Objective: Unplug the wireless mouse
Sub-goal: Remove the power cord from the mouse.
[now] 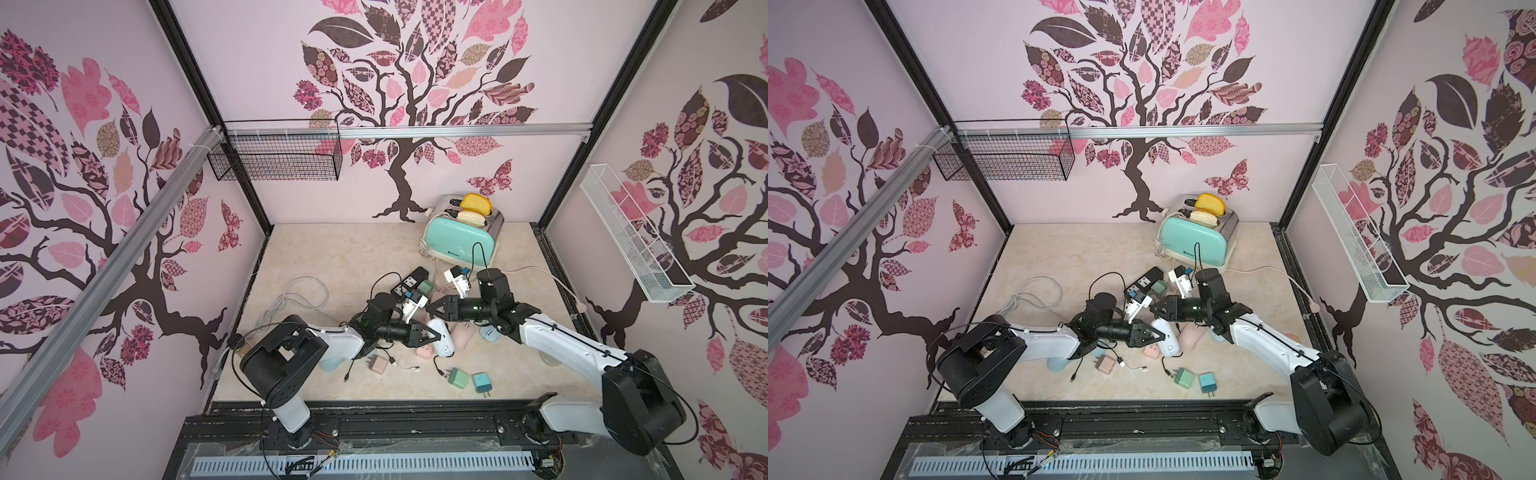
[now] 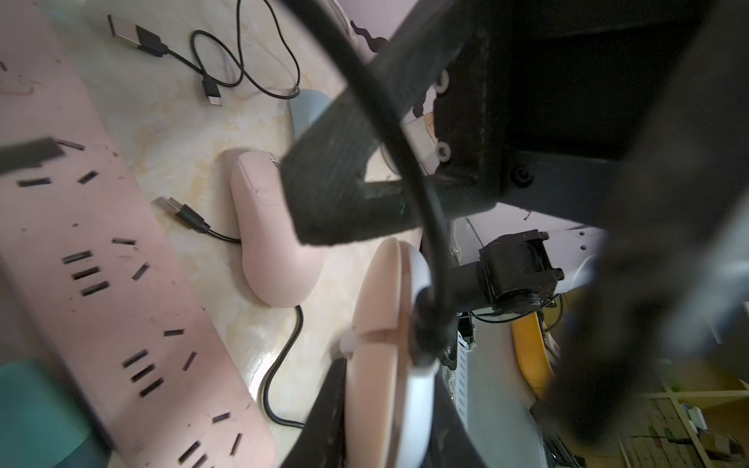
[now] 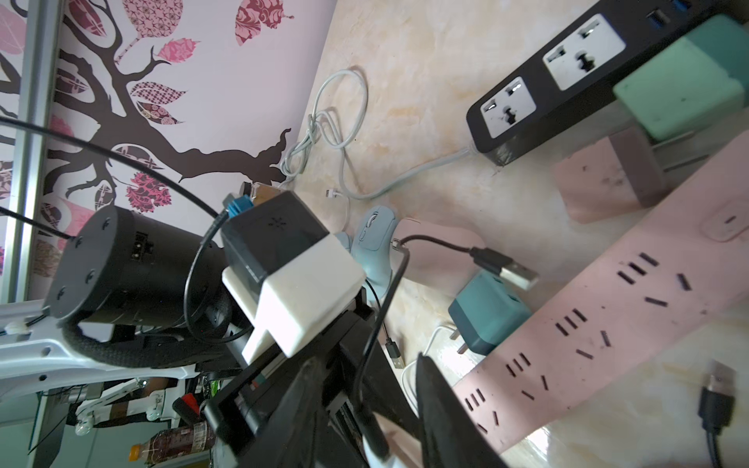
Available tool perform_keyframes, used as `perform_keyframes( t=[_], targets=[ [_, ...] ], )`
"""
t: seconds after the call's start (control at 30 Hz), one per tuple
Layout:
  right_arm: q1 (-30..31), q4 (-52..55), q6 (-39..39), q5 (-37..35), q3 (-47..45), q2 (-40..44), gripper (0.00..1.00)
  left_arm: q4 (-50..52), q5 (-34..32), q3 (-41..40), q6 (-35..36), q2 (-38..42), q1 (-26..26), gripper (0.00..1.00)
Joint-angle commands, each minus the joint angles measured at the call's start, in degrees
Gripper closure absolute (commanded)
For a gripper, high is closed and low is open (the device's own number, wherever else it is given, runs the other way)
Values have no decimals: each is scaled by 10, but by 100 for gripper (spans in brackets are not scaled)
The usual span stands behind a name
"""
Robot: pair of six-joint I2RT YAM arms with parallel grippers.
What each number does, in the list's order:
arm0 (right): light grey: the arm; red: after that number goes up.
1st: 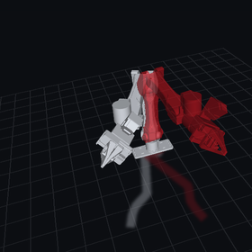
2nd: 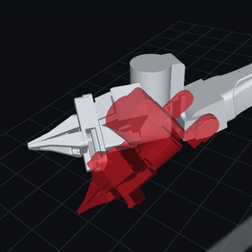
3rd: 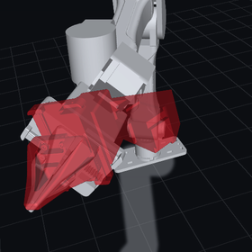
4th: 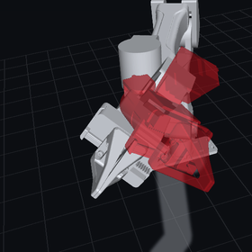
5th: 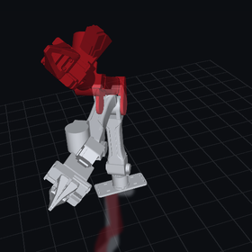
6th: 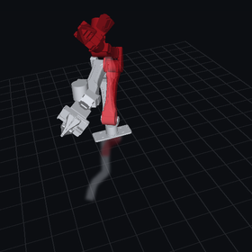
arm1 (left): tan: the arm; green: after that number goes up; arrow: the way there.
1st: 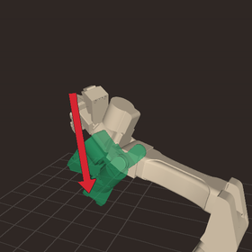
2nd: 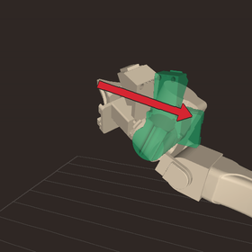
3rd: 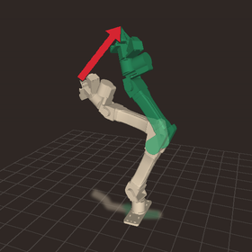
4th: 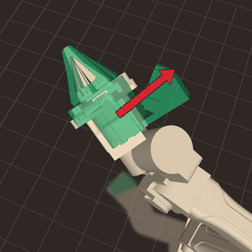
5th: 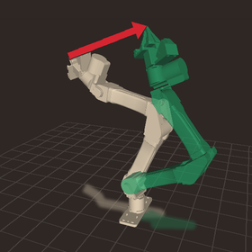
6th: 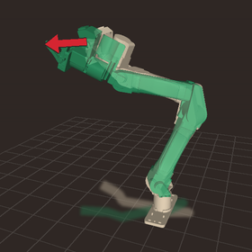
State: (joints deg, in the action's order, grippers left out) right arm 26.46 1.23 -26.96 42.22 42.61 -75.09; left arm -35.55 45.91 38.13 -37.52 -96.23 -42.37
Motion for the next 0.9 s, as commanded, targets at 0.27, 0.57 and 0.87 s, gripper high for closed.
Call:
perform_keyframes(
  t=[0.27, 0.57, 0.87],
  targets=[
    [0, 1, -4, 19, 51, -37, 100, -67, 63, 0, -18, -25, -5, 100],
    [-36, -60, -123, -75, 71, -53, 100, -12, 37, -4, 19, -12, -33, 100],
    [-39, 43, -150, -74, 202, -121, 100, -29, 39, -9, 5, -36, -34, 100]
  ],
)
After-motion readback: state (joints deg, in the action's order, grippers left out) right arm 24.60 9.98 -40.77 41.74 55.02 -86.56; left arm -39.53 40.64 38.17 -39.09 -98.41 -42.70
